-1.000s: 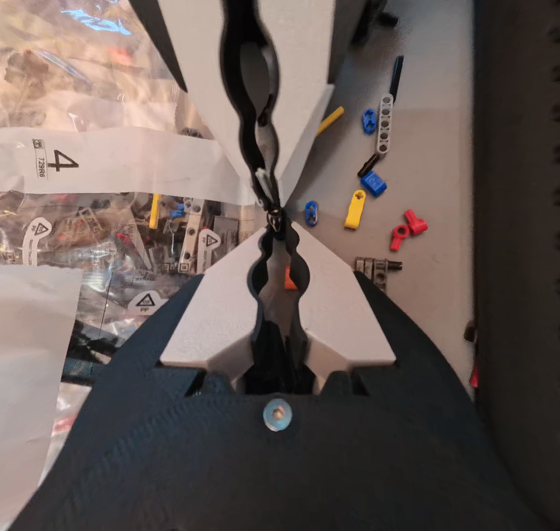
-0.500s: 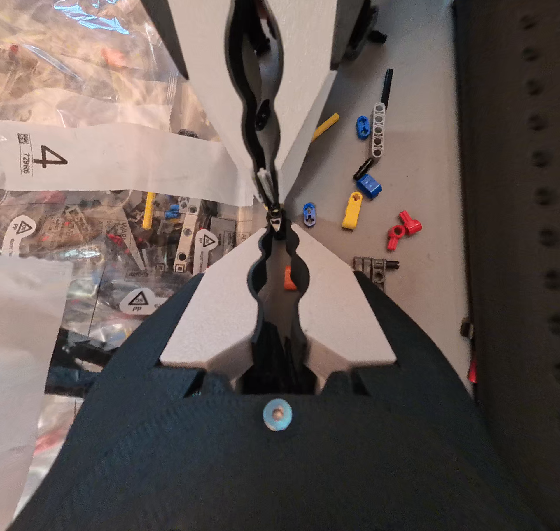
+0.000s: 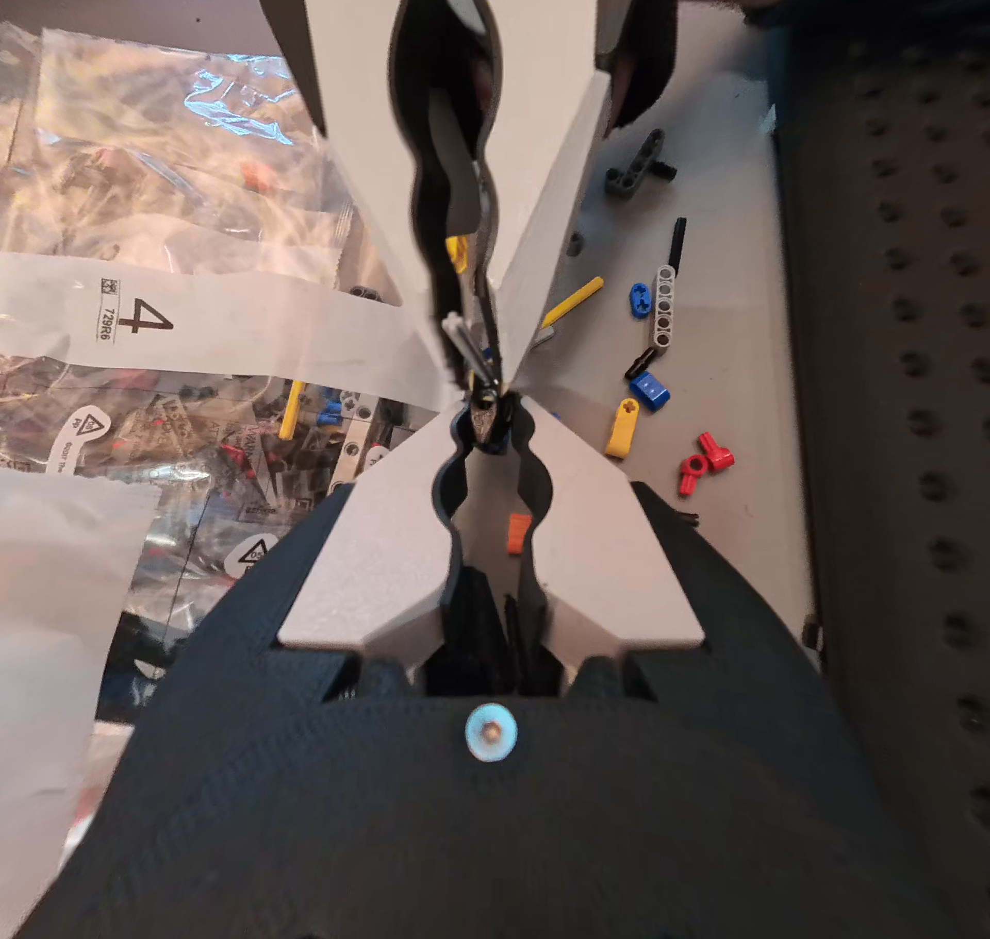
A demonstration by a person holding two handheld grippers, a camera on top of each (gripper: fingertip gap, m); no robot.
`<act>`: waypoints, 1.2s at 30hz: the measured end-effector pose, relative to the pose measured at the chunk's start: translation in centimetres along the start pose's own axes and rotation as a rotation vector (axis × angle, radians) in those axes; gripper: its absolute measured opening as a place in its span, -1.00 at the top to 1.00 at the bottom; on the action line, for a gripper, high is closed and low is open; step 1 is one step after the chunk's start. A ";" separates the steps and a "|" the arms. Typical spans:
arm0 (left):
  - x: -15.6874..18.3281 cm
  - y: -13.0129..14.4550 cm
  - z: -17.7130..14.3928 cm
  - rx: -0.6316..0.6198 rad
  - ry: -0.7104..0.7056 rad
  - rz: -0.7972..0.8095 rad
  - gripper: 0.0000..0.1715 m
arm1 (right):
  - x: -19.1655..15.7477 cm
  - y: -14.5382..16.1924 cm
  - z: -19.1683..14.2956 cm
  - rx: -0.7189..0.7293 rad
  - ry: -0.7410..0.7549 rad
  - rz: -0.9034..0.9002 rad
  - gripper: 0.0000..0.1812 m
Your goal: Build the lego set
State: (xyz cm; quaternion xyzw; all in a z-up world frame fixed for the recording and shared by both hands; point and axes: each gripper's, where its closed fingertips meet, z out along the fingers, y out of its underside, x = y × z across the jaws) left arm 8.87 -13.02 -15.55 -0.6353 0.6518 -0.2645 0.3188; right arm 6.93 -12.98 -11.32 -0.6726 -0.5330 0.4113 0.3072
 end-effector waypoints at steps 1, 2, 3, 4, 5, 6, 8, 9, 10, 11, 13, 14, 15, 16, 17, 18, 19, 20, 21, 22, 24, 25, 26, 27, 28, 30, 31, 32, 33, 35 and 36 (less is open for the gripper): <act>0.1 0.0 0.0 -0.002 0.005 0.007 0.86 | -0.1 0.0 0.0 -0.006 0.004 -0.011 0.98; 0.2 0.1 0.1 -0.009 0.011 0.002 0.86 | 0.0 0.1 0.1 -0.018 0.016 -0.026 0.98; 0.1 0.2 0.1 -0.011 0.003 -0.001 0.85 | 0.1 0.3 0.1 -0.033 0.031 -0.032 0.98; 0.0 0.0 0.1 0.002 0.001 -0.010 0.85 | 0.2 0.2 0.1 -0.037 0.044 -0.039 0.99; 0.1 -0.7 0.1 0.043 0.011 -0.028 0.78 | 0.3 0.1 0.0 -0.037 0.054 -0.044 0.99; 0.0 -1.5 -0.2 0.089 0.018 -0.058 0.70 | 0.5 0.1 0.0 -0.038 0.065 -0.049 0.99; -0.4 -2.1 -0.5 0.121 -0.001 -0.073 0.81 | 0.2 -0.3 -0.1 -0.015 0.047 -0.045 0.99; -0.5 -2.2 -0.5 0.121 -0.001 -0.080 0.82 | 0.2 -0.4 -0.2 -0.016 0.061 -0.064 0.99; -0.5 -2.1 -0.6 0.118 -0.002 -0.083 0.84 | 0.2 -0.5 -0.2 -0.020 0.079 -0.084 0.99; -0.6 -2.1 -0.6 0.115 -0.010 -0.081 0.85 | 0.3 -0.5 -0.1 -0.024 0.100 -0.101 0.99; -0.8 -2.3 -0.9 0.134 -0.010 -0.099 0.85 | 0.5 -0.9 -0.3 -0.009 0.126 -0.114 0.99; -1.0 -2.5 -1.1 0.142 -0.019 -0.100 0.86 | 0.6 -1.2 -0.4 0.003 0.138 -0.116 0.99; -1.1 -2.5 -1.2 0.138 -0.026 -0.099 0.86 | 0.7 -1.4 -0.5 0.009 0.154 -0.118 0.99; -1.1 -2.4 -1.1 0.133 -0.023 -0.101 0.86 | 0.7 -1.4 -0.4 0.001 0.166 -0.129 0.99; -1.1 -2.6 -1.2 0.145 -0.021 -0.104 0.86 | 0.7 -1.5 -0.5 0.000 0.177 -0.143 1.00; -1.3 -2.8 -1.4 0.161 -0.030 -0.103 0.86 | 0.7 -1.9 -0.6 0.021 0.179 -0.133 1.00; -1.2 -3.0 -1.7 0.168 -0.023 -0.104 0.86 | 0.6 -2.2 -0.7 0.042 0.173 -0.124 1.00; -1.2 -3.0 -1.7 0.174 -0.024 -0.099 0.86 | 0.5 -2.3 -0.7 0.048 0.172 -0.124 1.00; -1.3 -3.1 -1.8 0.178 -0.041 -0.092 0.86 | 0.6 -2.5 -0.8 0.058 0.177 -0.114 1.00; -1.4 -3.1 -1.9 0.166 -0.052 -0.078 0.86 | 0.6 -2.5 -0.9 0.065 0.171 -0.098 1.00; -1.3 -3.5 -2.3 0.197 -0.059 -0.077 0.87 | 0.7 -3.0 -1.3 0.105 0.159 -0.063 1.00; -1.2 -3.9 -2.7 0.217 -0.057 -0.077 0.87 | 0.5 -3.5 -1.5 0.139 0.141 -0.049 1.00; -1.1 -3.7 -2.6 0.187 -0.068 -0.047 0.87 | 0.3 -3.4 -1.4 0.130 0.136 -0.059 1.00; -1.1 -3.4 -2.4 0.171 -0.076 -0.043 0.87 | 0.4 -3.1 -1.2 0.108 0.148 -0.064 1.00; -1.1 -3.3 -2.4 0.174 -0.066 -0.048 0.87 | 0.5 -3.0 -1.2 0.107 0.145 -0.055 1.00; -1.2 -3.8 -3.1 0.211 -0.066 -0.045 0.87 | 0.3 -3.6 -1.6 0.135 0.138 -0.063 0.99; -1.1 -4.0 -3.2 0.221 -0.057 -0.045 0.86 | 0.2 -3.7 -1.8 0.143 0.133 -0.066 0.99; -1.0 -3.9 -3.3 0.220 -0.050 -0.036 0.86 | 0.0 -3.8 -1.8 0.150 0.126 -0.067 0.99; -0.9 -3.9 -3.4 0.223 -0.046 -0.032 0.87 | -0.1 -3.8 -1.8 0.149 0.117 -0.070 0.99; -0.8 -4.1 -3.6 0.234 -0.046 -0.032 0.86 | -0.3 -3.9 -2.0 0.153 0.115 -0.078 0.99; -0.8 -4.3 -3.8 0.241 -0.053 -0.017 0.86 | -0.4 -4.1 -2.2 0.163 0.113 -0.091 0.99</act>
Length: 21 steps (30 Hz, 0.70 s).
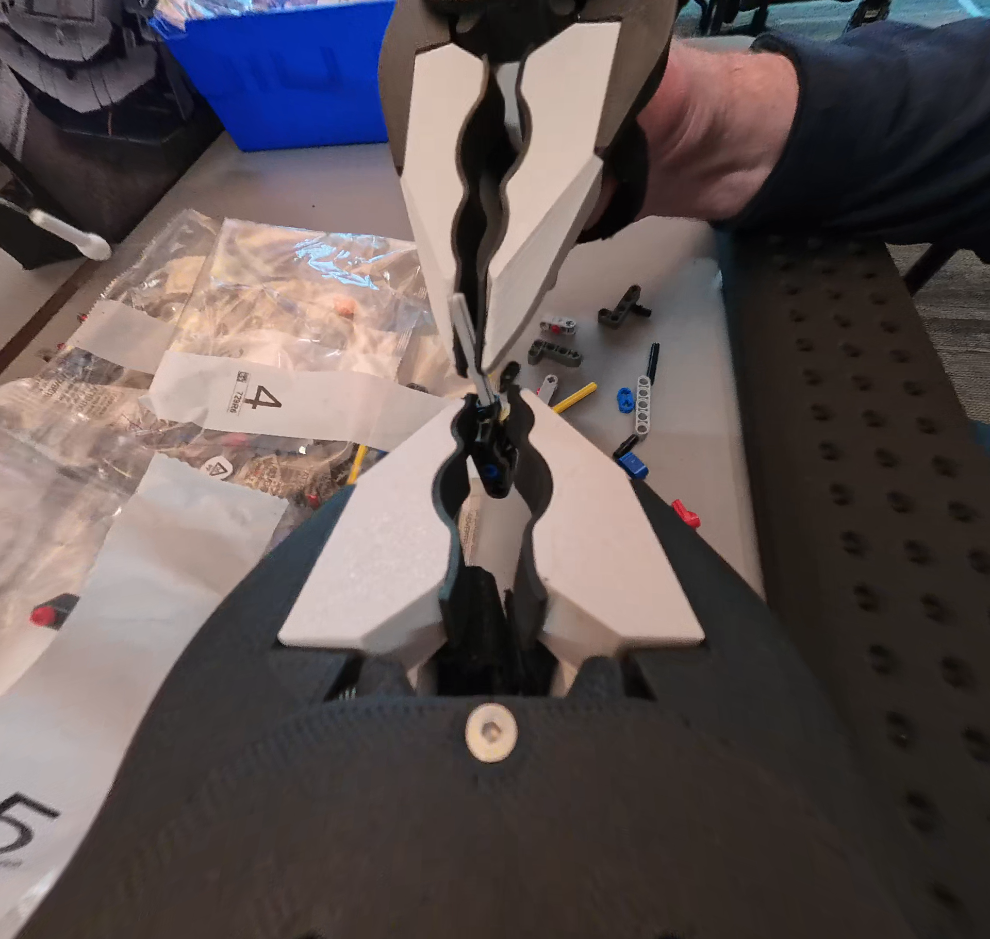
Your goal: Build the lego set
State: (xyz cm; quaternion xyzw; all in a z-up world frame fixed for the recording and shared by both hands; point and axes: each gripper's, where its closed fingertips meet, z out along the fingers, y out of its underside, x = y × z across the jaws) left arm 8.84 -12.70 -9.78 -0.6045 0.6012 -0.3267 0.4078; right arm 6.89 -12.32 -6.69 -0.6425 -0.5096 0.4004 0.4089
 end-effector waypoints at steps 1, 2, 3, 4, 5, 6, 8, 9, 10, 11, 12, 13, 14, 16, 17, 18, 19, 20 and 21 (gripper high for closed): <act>-0.1 -0.3 -0.2 0.016 -0.005 0.010 0.86 | -0.1 -0.4 -0.3 0.019 -0.001 -0.011 1.00; -0.1 -0.3 -0.3 0.015 -0.013 0.026 0.86 | -0.1 -0.6 -0.6 0.028 -0.004 -0.017 1.00; -0.1 0.0 -0.4 -0.003 -0.014 0.037 0.86 | -0.1 -0.6 -0.9 0.033 -0.005 -0.019 1.00; 0.0 -0.2 -0.5 0.009 -0.010 0.038 0.86 | -0.2 -0.9 -1.2 0.049 -0.007 -0.019 1.00; 0.2 -0.3 -0.6 0.009 -0.008 0.048 0.86 | -0.3 -1.0 -1.4 0.053 -0.015 -0.026 1.00; 0.0 0.2 -0.6 -0.019 -0.025 0.072 0.86 | -0.2 -0.9 -1.5 0.051 -0.007 -0.034 1.00; -0.5 3.0 -1.1 -0.119 -0.035 0.065 0.87 | 0.9 -3.3 -5.1 0.214 0.021 0.006 1.00; -0.4 3.1 -1.7 -0.099 -0.014 0.034 0.87 | 1.6 -3.4 -6.9 0.233 0.057 -0.009 1.00; -0.7 2.4 -2.1 -0.075 -0.031 0.037 0.87 | 2.0 -2.5 -7.2 0.197 0.079 -0.019 1.00; -0.9 1.7 -2.0 -0.059 -0.046 0.044 0.87 | 1.7 -2.1 -6.6 0.185 0.033 0.019 1.00; -0.6 1.3 -1.4 -0.058 -0.035 0.045 0.87 | 1.2 -1.7 -5.5 0.168 -0.023 0.060 1.00; 0.1 1.7 -0.5 -0.093 -0.009 0.057 0.86 | 0.7 -1.4 -4.5 0.142 -0.043 0.049 1.00; 0.5 2.2 0.1 -0.122 0.001 0.071 0.86 | 0.3 -0.9 -3.5 0.095 -0.028 -0.012 1.00; 0.5 1.9 0.2 -0.092 0.004 0.046 0.86 | -0.1 0.2 -1.9 0.021 0.010 -0.118 0.95; 0.2 1.4 -0.1 -0.069 -0.007 0.041 0.86 | -0.4 0.8 -1.1 -0.020 -0.006 -0.112 0.83; 0.0 1.0 -0.3 -0.054 -0.021 0.040 0.86 | -0.8 1.3 -0.4 -0.057 -0.033 -0.097 0.79; -0.1 0.8 -0.3 -0.050 -0.024 0.043 0.86 | -1.1 1.4 0.1 -0.062 -0.048 -0.098 0.78; 0.0 1.0 -0.1 -0.064 -0.026 0.056 0.86 | -1.2 1.4 0.4 -0.061 -0.050 -0.103 0.77; 0.1 1.2 0.2 -0.089 -0.037 0.077 0.86 | -1.3 1.3 0.6 -0.060 -0.050 -0.105 0.80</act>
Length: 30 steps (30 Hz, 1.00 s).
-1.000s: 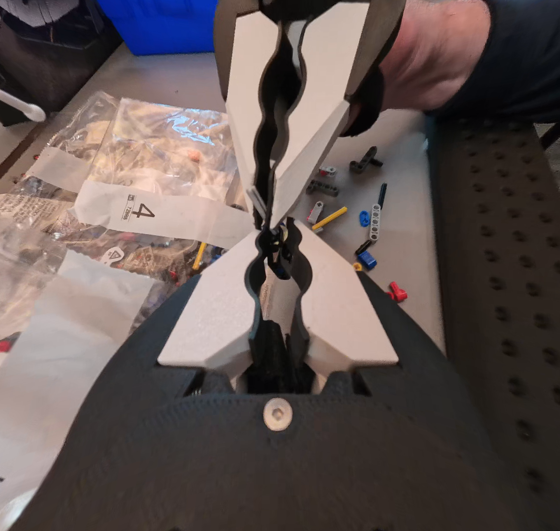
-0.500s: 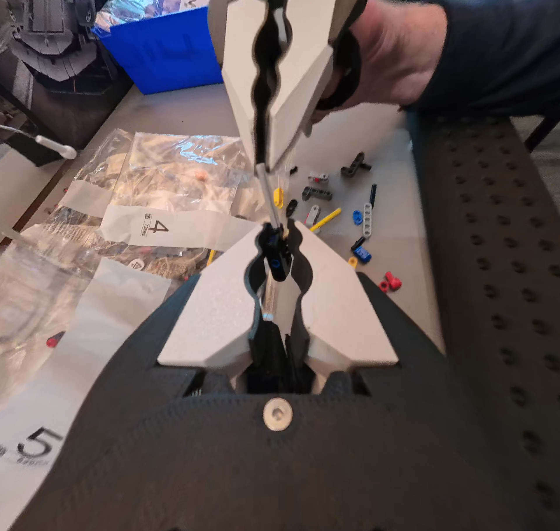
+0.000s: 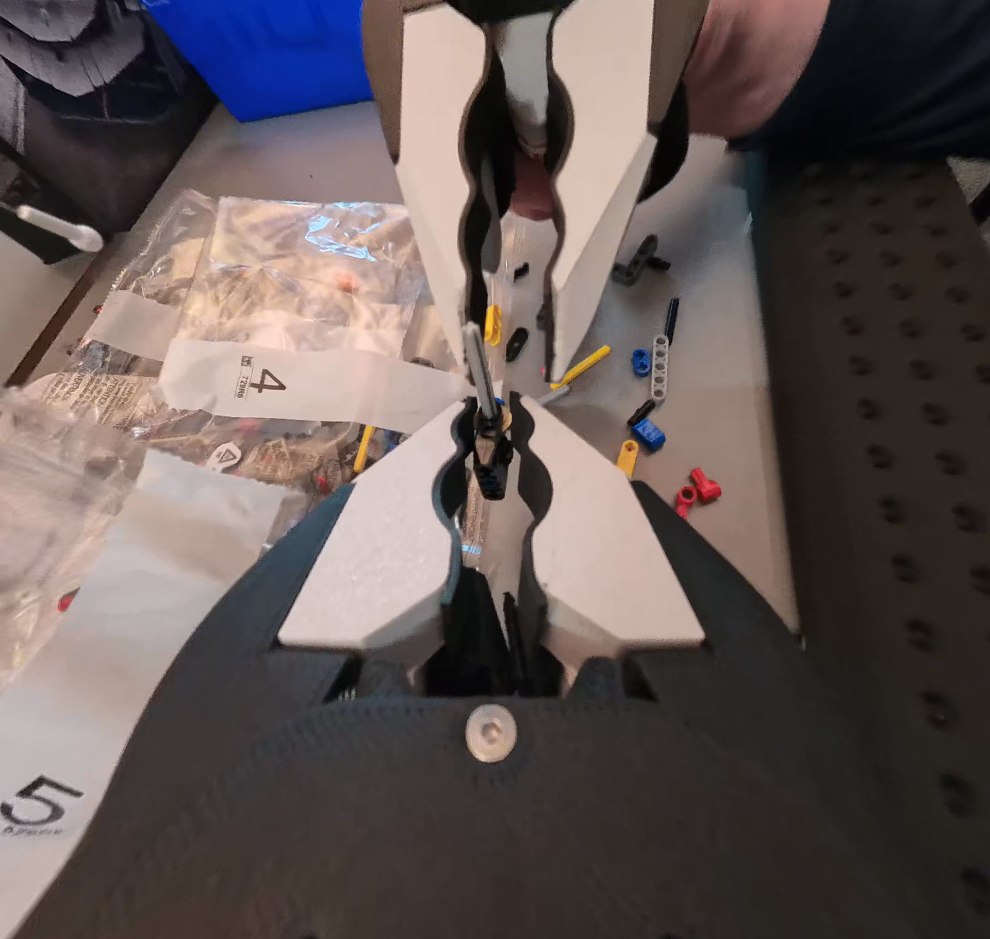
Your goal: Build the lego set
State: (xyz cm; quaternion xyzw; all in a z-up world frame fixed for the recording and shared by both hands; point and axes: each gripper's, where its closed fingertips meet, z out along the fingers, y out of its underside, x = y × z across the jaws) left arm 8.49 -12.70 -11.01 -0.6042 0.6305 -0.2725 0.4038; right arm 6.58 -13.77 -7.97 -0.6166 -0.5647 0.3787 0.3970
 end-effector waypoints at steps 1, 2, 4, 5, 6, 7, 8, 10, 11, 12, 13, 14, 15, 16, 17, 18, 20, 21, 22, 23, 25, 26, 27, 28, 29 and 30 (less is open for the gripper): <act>0.2 0.2 0.4 -0.020 0.000 0.013 0.86 | 0.0 -0.2 0.1 0.011 0.006 -0.005 0.85; 0.4 0.3 0.6 -0.029 0.003 0.019 0.86 | 0.2 -0.2 0.2 0.013 0.017 -0.004 0.92; 0.5 0.2 0.9 -0.037 0.001 0.030 0.86 | 0.3 0.2 0.3 -0.020 0.027 -0.012 0.98; 0.5 0.2 1.0 -0.038 0.002 0.030 0.86 | 0.3 0.3 0.3 -0.035 0.038 -0.026 0.99; 0.5 0.2 1.1 -0.036 -0.004 0.033 0.86 | 0.4 0.4 0.2 -0.047 0.048 -0.035 0.99; 0.3 0.1 1.0 -0.023 -0.012 0.033 0.86 | 0.5 0.1 0.0 -0.038 0.059 -0.041 0.99; 0.1 -0.1 0.9 -0.010 -0.021 0.024 0.82 | 0.5 -0.7 -0.4 0.009 0.056 -0.025 0.99; -0.2 -0.1 0.6 0.009 -0.020 -0.001 0.78 | 0.9 -1.7 -1.5 0.095 0.034 0.046 0.99; -0.2 -0.3 0.5 0.023 -0.017 -0.007 0.79 | 1.2 -1.8 -1.9 0.110 0.041 0.063 0.99; -0.3 -0.4 0.5 0.031 -0.020 -0.013 0.82 | 1.3 -1.9 -2.2 0.125 0.042 0.078 0.99; -0.4 -0.5 0.5 0.040 -0.024 -0.018 0.84 | 1.3 -2.2 -2.3 0.144 0.028 0.092 0.99; -0.5 -0.8 0.5 0.059 -0.023 -0.029 0.84 | 1.2 -2.4 -2.4 0.156 0.021 0.099 0.99; -0.4 -1.1 0.4 0.079 -0.009 -0.042 0.82 | 1.4 -2.4 -2.3 0.158 0.028 0.101 0.99; -0.4 -1.2 0.4 0.087 -0.002 -0.058 0.81 | 1.4 -2.4 -2.3 0.162 0.028 0.108 0.99; -0.5 -1.3 0.4 0.097 -0.002 -0.070 0.81 | 1.4 -2.5 -2.4 0.172 0.021 0.120 0.99; -0.5 -1.5 0.3 0.110 0.008 -0.083 0.82 | 1.4 -2.6 -2.5 0.183 0.016 0.127 0.99; -0.5 -1.8 0.2 0.136 0.010 -0.098 0.89 | 1.5 -2.8 -2.7 0.200 0.011 0.138 0.99; -0.4 -1.9 0.2 0.141 0.027 -0.107 0.89 | 1.4 -2.8 -2.7 0.203 0.005 0.138 0.99; -0.3 -1.9 0.2 0.144 0.042 -0.124 0.90 | 1.6 -2.8 -2.8 0.201 0.017 0.135 0.98; -0.6 -1.8 0.1 0.146 0.033 -0.141 0.90 | 1.9 -2.7 -2.9 0.197 0.039 0.133 0.99; -0.8 -1.9 -0.3 0.165 0.049 -0.178 0.91 | 2.0 -2.5 -3.2 0.194 0.036 0.136 0.94; -0.8 -2.1 -0.4 0.176 0.060 -0.196 0.91 | 2.2 -2.4 -3.4 0.188 0.047 0.133 0.92; -0.7 -2.1 -0.5 0.181 0.065 -0.201 0.91 | 2.3 -2.2 -3.5 0.172 0.065 0.121 0.92; -0.6 -2.2 -0.5 0.181 0.071 -0.199 0.91 | 2.3 -2.0 -3.4 0.153 0.067 0.113 0.88; -0.4 -2.1 -0.4 0.173 0.082 -0.197 0.91 | 2.1 -1.9 -3.1 0.144 0.059 0.112 0.85; -0.2 -1.9 -0.2 0.155 0.086 -0.191 0.91 | 1.9 -1.8 -2.8 0.135 0.049 0.108 0.83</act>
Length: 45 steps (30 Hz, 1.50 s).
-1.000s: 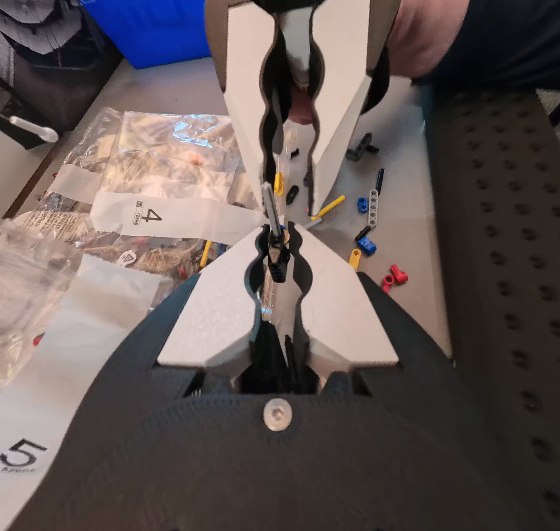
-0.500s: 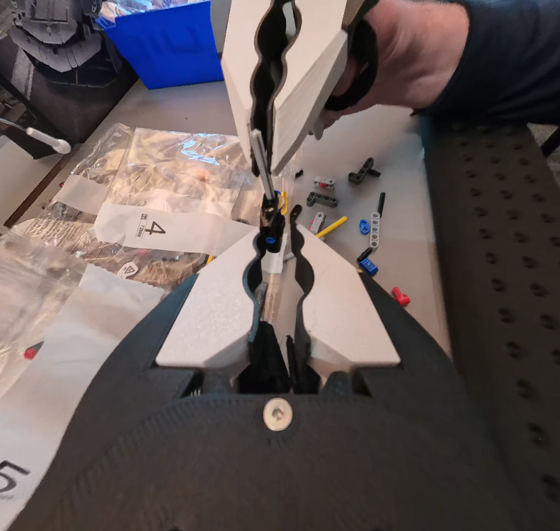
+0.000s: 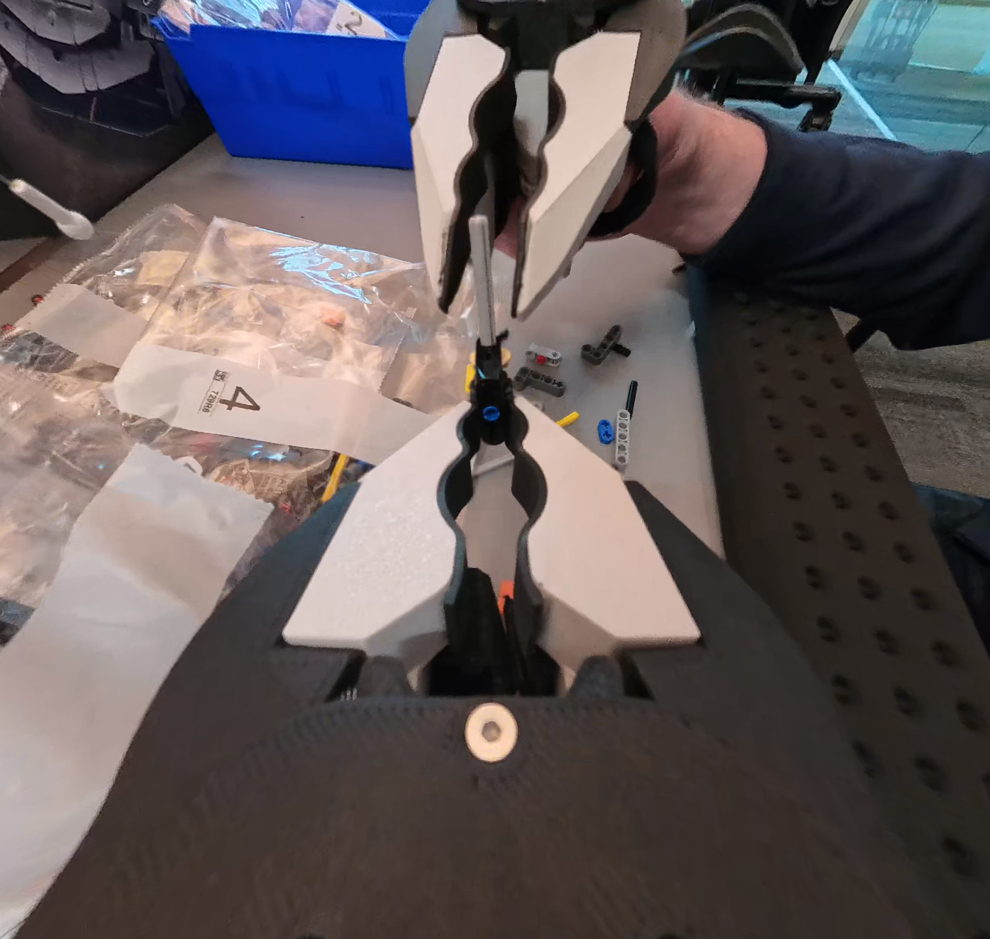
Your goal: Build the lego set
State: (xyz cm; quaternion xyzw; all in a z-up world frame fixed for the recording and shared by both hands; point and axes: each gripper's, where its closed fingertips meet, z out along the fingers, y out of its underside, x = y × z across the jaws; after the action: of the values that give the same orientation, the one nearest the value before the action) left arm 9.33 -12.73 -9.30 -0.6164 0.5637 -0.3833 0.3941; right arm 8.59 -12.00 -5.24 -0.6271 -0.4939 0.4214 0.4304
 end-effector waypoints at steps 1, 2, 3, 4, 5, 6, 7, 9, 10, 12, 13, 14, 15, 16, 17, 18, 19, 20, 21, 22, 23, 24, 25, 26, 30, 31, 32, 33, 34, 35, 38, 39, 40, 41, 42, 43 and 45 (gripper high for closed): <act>0.0 0.4 0.2 -0.024 -0.004 0.009 0.91 | -0.1 0.2 0.3 -0.014 -0.002 -0.011 0.81; 0.1 0.7 0.4 -0.046 -0.003 0.019 0.91 | -0.3 0.4 0.6 -0.026 -0.005 -0.021 0.78; 0.3 0.8 0.5 -0.055 0.001 0.027 0.91 | -0.6 0.5 0.8 -0.033 -0.018 -0.029 0.85; 0.4 0.9 0.6 -0.059 0.006 0.033 0.91 | -0.7 0.6 1.0 -0.039 -0.018 -0.044 0.98; 0.4 1.0 0.6 -0.066 0.002 0.040 0.91 | -0.7 0.7 1.0 -0.049 -0.013 -0.055 0.98; 0.3 1.0 0.6 -0.067 -0.007 0.048 0.91 | -0.6 0.8 0.9 -0.063 -0.007 -0.053 0.99; 0.1 0.7 0.5 -0.056 -0.019 0.055 0.91 | -0.4 0.9 0.7 -0.067 0.000 -0.046 0.99; -0.2 0.1 0.1 -0.013 -0.024 0.034 0.92 | 0.0 0.6 0.3 -0.045 0.002 -0.002 0.98; -0.2 -0.2 -0.1 0.002 -0.020 0.027 0.92 | 0.0 0.5 0.2 -0.032 -0.005 0.011 0.98; -0.6 -0.5 -0.4 0.018 -0.054 0.054 0.93 | 0.1 0.6 -0.1 -0.039 -0.001 0.016 0.98; -0.5 -0.7 -0.5 0.030 -0.053 0.052 0.93 | 0.1 0.5 -0.2 -0.036 -0.006 0.018 0.98; -0.5 -0.9 -0.6 0.041 -0.046 0.044 0.93 | 0.0 0.4 -0.3 -0.029 -0.012 0.019 0.98; -0.5 -0.9 -0.6 0.041 -0.048 0.046 0.93 | 0.0 0.5 -0.3 -0.031 -0.016 0.024 0.98; -0.5 -0.8 -0.6 0.035 -0.048 0.050 0.92 | 0.0 0.7 -0.3 -0.043 -0.023 0.035 0.98; -0.5 -0.8 -0.6 0.037 -0.049 0.047 0.93 | 0.0 0.9 -0.4 -0.053 -0.027 0.039 0.98; -0.4 -1.0 -0.7 0.045 -0.045 0.044 0.93 | -0.1 0.9 -0.4 -0.053 -0.028 0.034 0.98; -0.3 -1.0 -0.7 0.048 -0.036 0.043 0.93 | -0.2 0.9 -0.5 -0.053 -0.033 0.026 0.98; -0.3 -1.1 -0.7 0.051 -0.035 0.040 0.93 | -0.2 0.9 -0.5 -0.060 -0.029 0.013 0.98; -0.3 -1.1 -0.7 0.048 -0.035 0.038 0.93 | -0.2 1.0 -0.5 -0.067 -0.023 0.000 0.98; -0.3 -1.0 -0.7 0.043 -0.033 0.039 0.93 | -0.2 1.0 -0.5 -0.070 -0.021 -0.009 0.98; -0.2 -0.9 -0.7 0.042 -0.028 0.038 0.93 | -0.3 1.0 -0.5 -0.071 -0.018 -0.019 0.98; -0.1 -0.9 -0.7 0.043 -0.020 0.031 0.93 | -0.3 1.0 -0.5 -0.070 -0.011 -0.030 0.97; 0.0 -0.9 -0.7 0.041 -0.010 0.025 0.93 | -0.2 0.9 -0.5 -0.069 0.003 -0.051 0.96; 0.0 -0.8 -0.7 0.037 -0.006 0.024 0.93 | -0.2 0.8 -0.6 -0.071 0.021 -0.086 0.95; 0.2 -0.5 -0.6 0.019 0.010 0.015 0.93 | -0.5 1.4 -0.2 -0.123 0.042 -0.156 0.90; 0.3 -0.3 -0.5 0.011 0.012 0.020 0.93 | -0.6 1.9 0.0 -0.147 0.037 -0.164 0.92; 0.2 -0.1 -0.4 -0.004 0.005 0.025 0.92 | -0.7 2.1 0.2 -0.163 0.030 -0.172 0.95; 0.2 0.0 -0.4 -0.006 0.002 0.029 0.93 | -0.7 2.2 0.3 -0.170 0.035 -0.179 0.95; 0.3 -0.1 -0.4 0.002 0.008 0.026 0.93 | -0.7 2.3 0.2 -0.174 0.028 -0.172 0.95; 0.3 -0.2 -0.3 0.012 0.011 0.023 0.92 | -0.8 2.2 0.2 -0.173 0.020 -0.156 0.95; 0.1 -0.3 -0.3 0.017 -0.006 0.037 0.92 | -0.7 2.2 0.0 -0.188 0.038 -0.176 0.96; 0.1 -0.4 -0.3 0.024 -0.014 0.048 0.92 | -0.7 2.2 -0.1 -0.186 0.038 -0.178 0.96; 0.0 -0.6 -0.5 0.032 -0.025 0.063 0.92 | -0.7 2.0 -0.1 -0.179 0.046 -0.195 0.96; 0.0 -0.7 -0.6 0.033 -0.025 0.060 0.93 | -0.7 1.9 -0.1 -0.182 0.053 -0.203 0.96; 0.0 -0.7 -0.6 0.036 -0.022 0.060 0.93 | -0.7 1.9 -0.2 -0.186 0.054 -0.205 0.96; 0.0 -0.8 -0.7 0.039 -0.026 0.069 0.93 | -0.7 2.0 -0.2 -0.187 0.054 -0.205 0.96; 0.4 -1.5 -1.3 0.072 -0.011 0.078 0.93 | -1.0 1.6 -0.5 -0.176 0.055 -0.223 0.97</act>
State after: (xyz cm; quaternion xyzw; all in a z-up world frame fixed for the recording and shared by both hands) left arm 8.81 -13.10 -7.41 -0.5814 0.5711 -0.3844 0.4337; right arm 9.29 -13.24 -6.53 -0.6151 -0.5836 0.3087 0.4310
